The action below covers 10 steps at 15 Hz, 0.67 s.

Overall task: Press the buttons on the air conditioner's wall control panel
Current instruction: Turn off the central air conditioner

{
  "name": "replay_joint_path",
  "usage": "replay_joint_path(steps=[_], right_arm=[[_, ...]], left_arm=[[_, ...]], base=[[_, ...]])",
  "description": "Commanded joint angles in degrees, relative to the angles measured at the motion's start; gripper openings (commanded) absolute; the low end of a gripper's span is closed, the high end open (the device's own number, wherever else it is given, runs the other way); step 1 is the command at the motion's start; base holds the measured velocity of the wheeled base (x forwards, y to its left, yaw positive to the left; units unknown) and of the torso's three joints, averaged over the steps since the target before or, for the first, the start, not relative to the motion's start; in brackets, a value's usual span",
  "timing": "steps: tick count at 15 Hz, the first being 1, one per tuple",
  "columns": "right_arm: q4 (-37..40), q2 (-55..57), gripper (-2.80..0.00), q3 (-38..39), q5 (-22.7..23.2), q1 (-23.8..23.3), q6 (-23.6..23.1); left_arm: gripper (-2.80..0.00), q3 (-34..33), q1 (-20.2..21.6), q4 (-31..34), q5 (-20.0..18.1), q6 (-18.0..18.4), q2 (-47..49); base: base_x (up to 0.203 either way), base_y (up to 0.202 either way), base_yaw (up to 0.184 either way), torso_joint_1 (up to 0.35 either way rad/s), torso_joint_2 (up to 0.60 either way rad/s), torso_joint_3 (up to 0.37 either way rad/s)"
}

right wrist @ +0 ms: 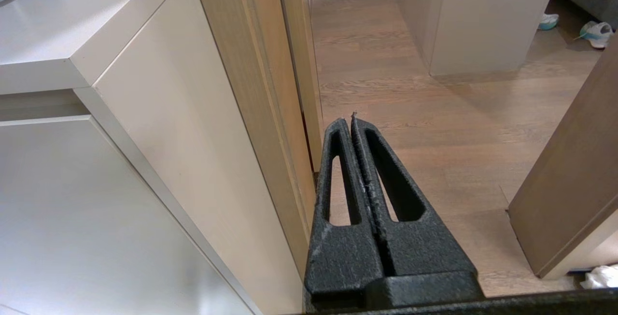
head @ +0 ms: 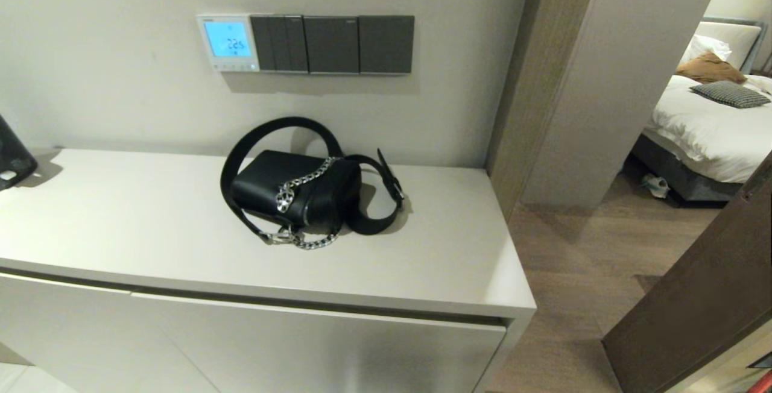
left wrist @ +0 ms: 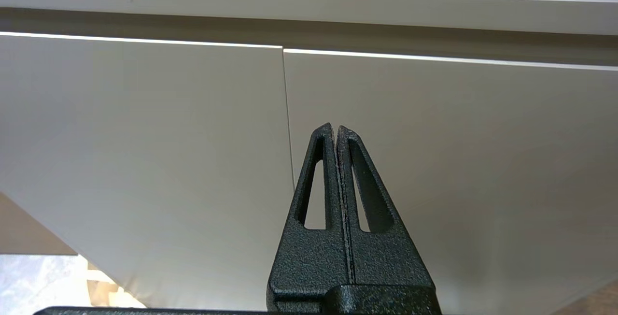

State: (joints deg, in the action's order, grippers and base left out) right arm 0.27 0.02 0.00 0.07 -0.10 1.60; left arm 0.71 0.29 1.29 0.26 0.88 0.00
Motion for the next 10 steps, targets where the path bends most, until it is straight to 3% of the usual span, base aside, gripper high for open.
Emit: replay_joint_path(steps=[1,10], right_arm=[[0.0,0.1,-2.80,0.1,0.0,0.0,0.0],[0.0,0.1,-2.80,0.2,0.0,0.0,0.0]], left_arm=[[-2.80,0.0,0.0,0.0,0.0,0.0,0.2],[-2.80,0.0,-0.1,-0.1,0.1,-0.3,0.1]], base=[[0.000,0.000,0.000,0.000,0.00,0.000],[0.000,0.000,0.000,0.000,0.00,0.000]])
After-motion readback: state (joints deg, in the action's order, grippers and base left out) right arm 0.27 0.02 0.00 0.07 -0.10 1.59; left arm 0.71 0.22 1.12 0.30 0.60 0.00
